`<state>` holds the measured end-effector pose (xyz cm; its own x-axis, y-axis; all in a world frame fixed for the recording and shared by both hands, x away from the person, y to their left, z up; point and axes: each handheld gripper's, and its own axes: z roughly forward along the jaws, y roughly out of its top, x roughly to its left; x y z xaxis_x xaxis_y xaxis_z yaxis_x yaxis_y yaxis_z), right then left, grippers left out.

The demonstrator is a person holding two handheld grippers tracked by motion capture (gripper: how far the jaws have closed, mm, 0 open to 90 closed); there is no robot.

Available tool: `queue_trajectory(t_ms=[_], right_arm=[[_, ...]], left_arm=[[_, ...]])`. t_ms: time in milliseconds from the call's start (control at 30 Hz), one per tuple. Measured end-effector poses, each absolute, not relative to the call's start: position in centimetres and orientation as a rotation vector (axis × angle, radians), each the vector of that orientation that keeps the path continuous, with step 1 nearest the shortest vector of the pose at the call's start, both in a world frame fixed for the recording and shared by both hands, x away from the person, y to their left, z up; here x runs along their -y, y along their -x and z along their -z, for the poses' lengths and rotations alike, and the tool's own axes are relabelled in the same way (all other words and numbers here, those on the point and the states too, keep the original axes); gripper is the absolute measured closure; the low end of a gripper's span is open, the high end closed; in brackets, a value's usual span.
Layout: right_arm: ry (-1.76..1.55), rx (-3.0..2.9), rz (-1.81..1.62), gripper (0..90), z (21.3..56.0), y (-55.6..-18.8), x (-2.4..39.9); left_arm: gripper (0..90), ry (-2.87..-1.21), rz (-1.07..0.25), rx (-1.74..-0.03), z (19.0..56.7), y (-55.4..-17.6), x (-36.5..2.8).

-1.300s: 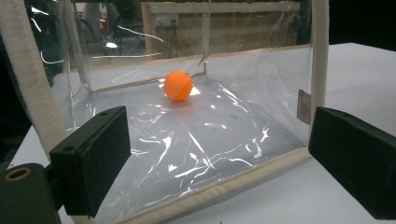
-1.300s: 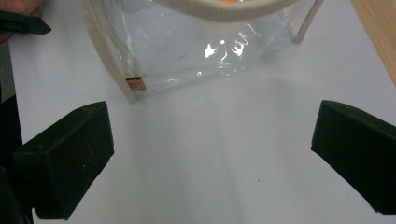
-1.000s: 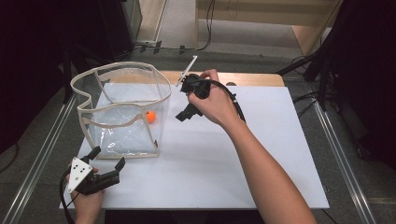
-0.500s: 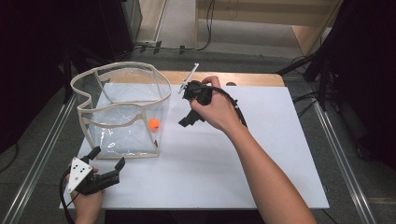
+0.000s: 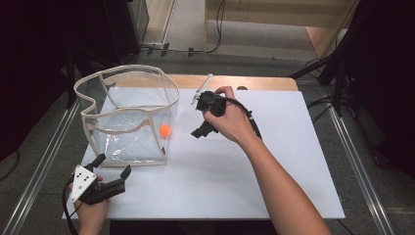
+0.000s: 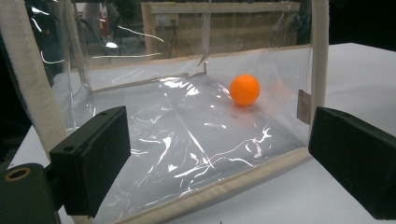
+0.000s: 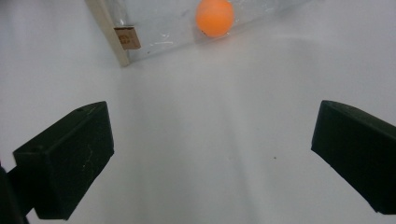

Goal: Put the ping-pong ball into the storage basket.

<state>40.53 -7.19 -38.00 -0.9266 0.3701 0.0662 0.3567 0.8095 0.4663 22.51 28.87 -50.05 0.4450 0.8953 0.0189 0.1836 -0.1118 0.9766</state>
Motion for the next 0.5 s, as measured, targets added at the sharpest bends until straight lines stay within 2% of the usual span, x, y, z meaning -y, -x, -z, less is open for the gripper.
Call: queue_trajectory(t_ms=[500], right_arm=[[-0.619,-2.949,-0.756,0.0,39.7,-39.9,8.8]], left_arm=[[6.1,-1.592,-0.803,-0.966,50.1,-22.5,-28.9]])
